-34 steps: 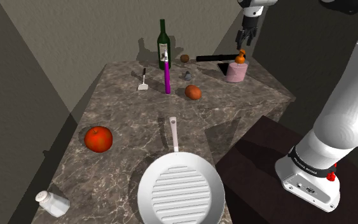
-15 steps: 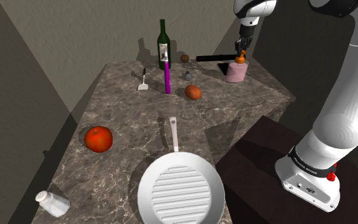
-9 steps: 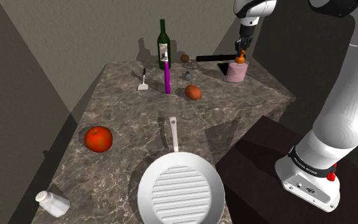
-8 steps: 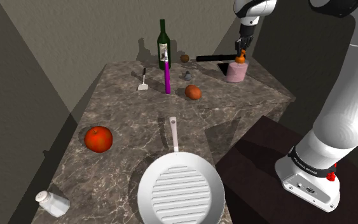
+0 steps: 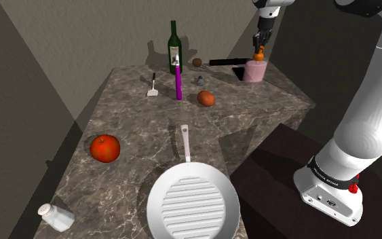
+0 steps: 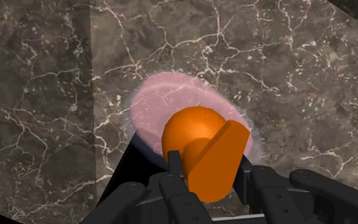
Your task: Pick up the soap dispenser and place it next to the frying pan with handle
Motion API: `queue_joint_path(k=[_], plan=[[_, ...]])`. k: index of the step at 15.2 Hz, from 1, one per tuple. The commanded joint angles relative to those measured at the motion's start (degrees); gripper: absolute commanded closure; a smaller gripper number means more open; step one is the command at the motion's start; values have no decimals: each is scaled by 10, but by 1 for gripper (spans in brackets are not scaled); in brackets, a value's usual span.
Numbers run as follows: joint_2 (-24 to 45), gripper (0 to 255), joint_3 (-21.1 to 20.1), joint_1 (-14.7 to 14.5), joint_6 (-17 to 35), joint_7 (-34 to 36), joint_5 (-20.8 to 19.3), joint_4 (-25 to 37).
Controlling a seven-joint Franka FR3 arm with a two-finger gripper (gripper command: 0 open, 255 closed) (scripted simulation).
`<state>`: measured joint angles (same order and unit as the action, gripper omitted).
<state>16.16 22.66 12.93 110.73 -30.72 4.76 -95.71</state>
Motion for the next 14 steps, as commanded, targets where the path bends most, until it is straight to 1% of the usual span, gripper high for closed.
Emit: queue_joint_path(k=[1, 14], plan=[[-4, 255, 1, 0, -13, 1, -2, 9], [-10, 255, 4, 3, -111, 2, -6, 102]])
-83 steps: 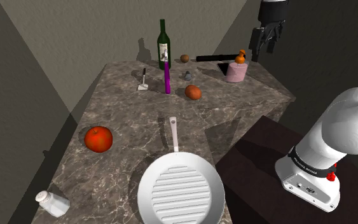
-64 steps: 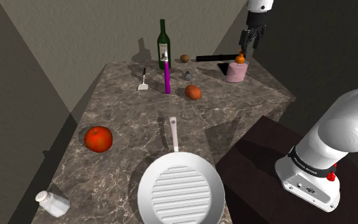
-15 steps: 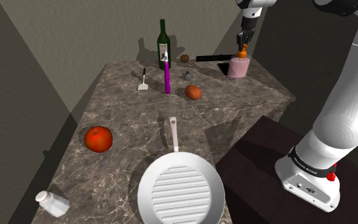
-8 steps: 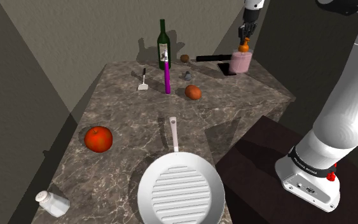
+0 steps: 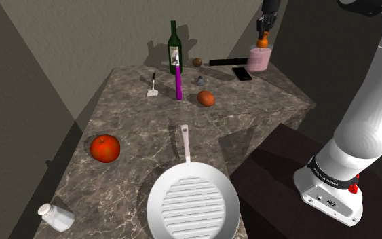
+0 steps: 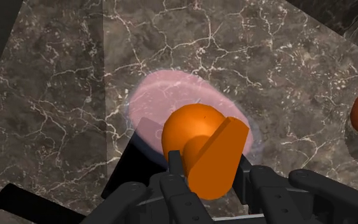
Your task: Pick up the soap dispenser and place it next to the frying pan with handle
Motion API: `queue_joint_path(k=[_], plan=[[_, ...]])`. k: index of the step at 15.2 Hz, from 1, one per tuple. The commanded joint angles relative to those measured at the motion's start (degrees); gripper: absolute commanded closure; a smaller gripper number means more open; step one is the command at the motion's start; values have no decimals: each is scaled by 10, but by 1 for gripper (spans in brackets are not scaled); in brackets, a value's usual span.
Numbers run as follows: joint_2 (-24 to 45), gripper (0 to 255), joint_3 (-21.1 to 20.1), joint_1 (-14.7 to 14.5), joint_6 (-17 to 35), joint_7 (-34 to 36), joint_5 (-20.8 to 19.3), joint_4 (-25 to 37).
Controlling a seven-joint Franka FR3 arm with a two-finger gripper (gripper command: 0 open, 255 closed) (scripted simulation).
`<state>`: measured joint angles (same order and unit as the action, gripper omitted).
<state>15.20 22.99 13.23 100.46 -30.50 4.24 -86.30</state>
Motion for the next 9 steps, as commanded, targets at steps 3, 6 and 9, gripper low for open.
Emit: queue_joint_path(k=[3, 6, 9], plan=[[1, 255, 1, 2, -32, 0, 0, 34], [5, 255, 1, 4, -57, -1, 2, 62], [11, 255, 2, 8, -83, -2, 4, 93]])
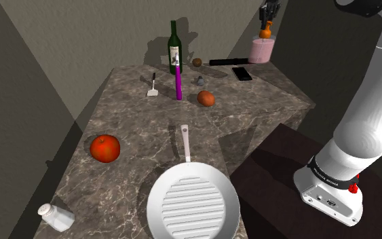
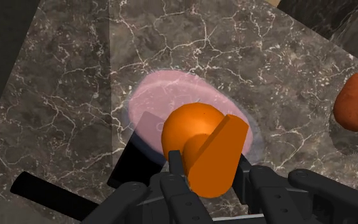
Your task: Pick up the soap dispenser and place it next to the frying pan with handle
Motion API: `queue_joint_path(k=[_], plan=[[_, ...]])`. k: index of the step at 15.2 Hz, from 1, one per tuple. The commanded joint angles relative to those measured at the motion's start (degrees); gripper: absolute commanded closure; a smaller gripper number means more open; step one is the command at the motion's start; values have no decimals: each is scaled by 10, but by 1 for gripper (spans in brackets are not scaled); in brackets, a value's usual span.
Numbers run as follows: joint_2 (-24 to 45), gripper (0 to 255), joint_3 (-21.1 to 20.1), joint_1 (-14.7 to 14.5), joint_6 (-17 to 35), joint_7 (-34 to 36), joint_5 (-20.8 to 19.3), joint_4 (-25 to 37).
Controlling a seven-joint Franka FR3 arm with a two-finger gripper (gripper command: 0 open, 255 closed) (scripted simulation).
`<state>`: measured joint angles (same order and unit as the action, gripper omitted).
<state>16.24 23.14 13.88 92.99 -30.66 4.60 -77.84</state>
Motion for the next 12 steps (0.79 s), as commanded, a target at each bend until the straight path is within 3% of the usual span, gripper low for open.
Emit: queue_joint_path(k=[1, 12], plan=[[2, 255, 1, 2, -17, -1, 1, 19], [47, 255, 2, 25, -126, -8, 19, 170]])
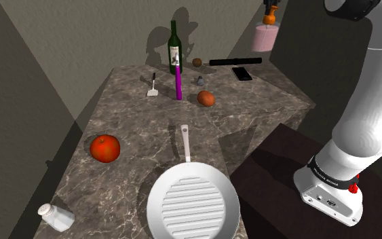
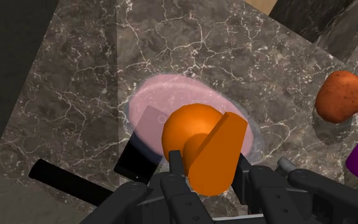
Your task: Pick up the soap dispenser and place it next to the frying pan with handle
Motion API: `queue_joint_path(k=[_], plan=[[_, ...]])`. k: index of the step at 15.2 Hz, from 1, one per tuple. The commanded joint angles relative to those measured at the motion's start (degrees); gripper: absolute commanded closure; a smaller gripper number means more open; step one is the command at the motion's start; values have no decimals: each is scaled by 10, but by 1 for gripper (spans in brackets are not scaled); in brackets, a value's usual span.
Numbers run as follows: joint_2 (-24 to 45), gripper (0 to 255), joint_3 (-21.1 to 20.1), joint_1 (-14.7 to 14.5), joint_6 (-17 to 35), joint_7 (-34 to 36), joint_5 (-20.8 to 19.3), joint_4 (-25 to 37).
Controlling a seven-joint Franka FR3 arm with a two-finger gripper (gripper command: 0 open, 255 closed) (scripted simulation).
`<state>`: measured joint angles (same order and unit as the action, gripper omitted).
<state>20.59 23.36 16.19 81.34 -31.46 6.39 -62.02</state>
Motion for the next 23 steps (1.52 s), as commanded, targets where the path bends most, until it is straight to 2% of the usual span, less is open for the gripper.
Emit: queue_joint_path(k=[1, 8, 10, 14, 18, 23], plan=[[10, 255, 0, 5, -21, -1, 4, 30], [82, 255, -4, 46, -123, -4, 34, 204], [26, 255, -3, 0, -89, 19, 11, 115], [-45, 255, -13, -66, -54, 74, -20, 11], [-94, 255, -33, -115, -36, 132, -42, -54], [-134, 255, -62, -164, -25, 205, -59, -104]])
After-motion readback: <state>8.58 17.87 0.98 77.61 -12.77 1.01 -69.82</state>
